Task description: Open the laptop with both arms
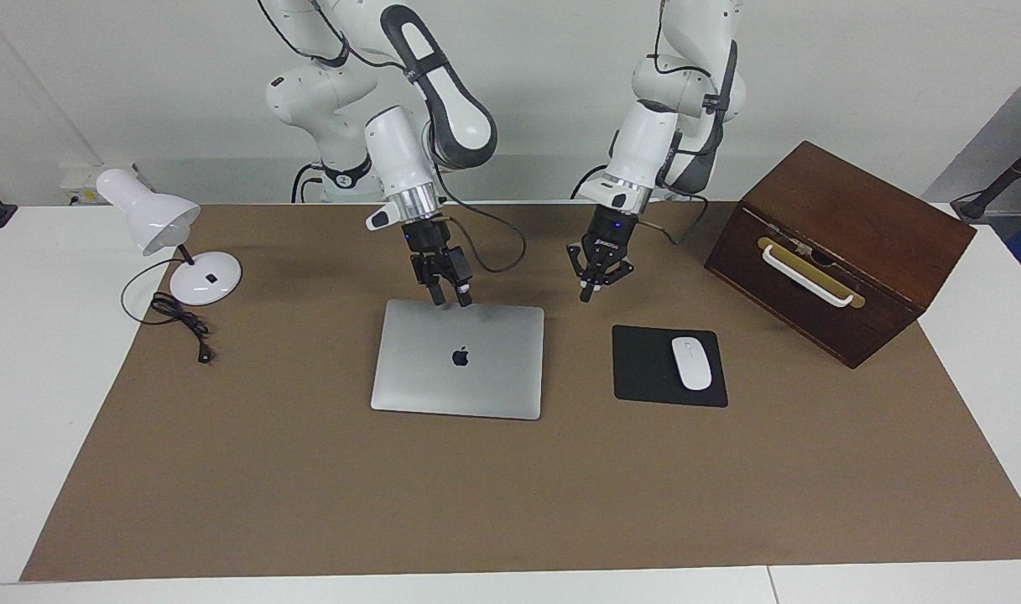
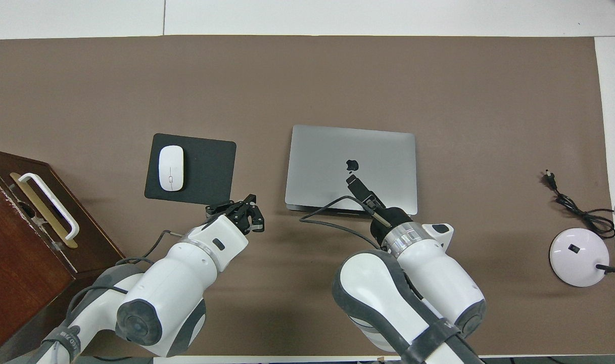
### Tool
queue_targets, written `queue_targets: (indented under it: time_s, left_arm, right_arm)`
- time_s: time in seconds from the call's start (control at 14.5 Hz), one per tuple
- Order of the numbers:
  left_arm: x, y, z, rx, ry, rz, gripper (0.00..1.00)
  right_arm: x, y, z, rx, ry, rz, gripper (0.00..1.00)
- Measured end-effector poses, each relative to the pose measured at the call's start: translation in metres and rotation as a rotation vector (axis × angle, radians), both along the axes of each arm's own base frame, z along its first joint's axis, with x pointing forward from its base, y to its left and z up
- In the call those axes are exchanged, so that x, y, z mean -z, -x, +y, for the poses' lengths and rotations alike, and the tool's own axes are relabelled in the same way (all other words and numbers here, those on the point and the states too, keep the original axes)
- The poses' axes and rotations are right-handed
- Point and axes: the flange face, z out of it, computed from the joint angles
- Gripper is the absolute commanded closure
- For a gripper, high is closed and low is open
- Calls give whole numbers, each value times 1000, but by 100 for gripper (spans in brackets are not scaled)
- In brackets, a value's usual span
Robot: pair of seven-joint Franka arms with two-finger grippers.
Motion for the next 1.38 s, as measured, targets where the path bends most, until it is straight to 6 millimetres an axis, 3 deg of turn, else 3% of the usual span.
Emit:
queue_targets:
  time_s: [0.34, 0.76, 1.38]
  left_arm:
    - [16, 5, -12, 31, -2, -12, 100]
    - [42, 4, -15, 103, -9, -124, 100]
    - [50, 10, -13, 261, -123, -192, 100]
  right_arm:
    - [14, 7, 14, -38, -15, 38, 0]
    - [13, 18, 31, -50, -40, 48, 0]
    - [11, 19, 36, -57, -43, 46, 0]
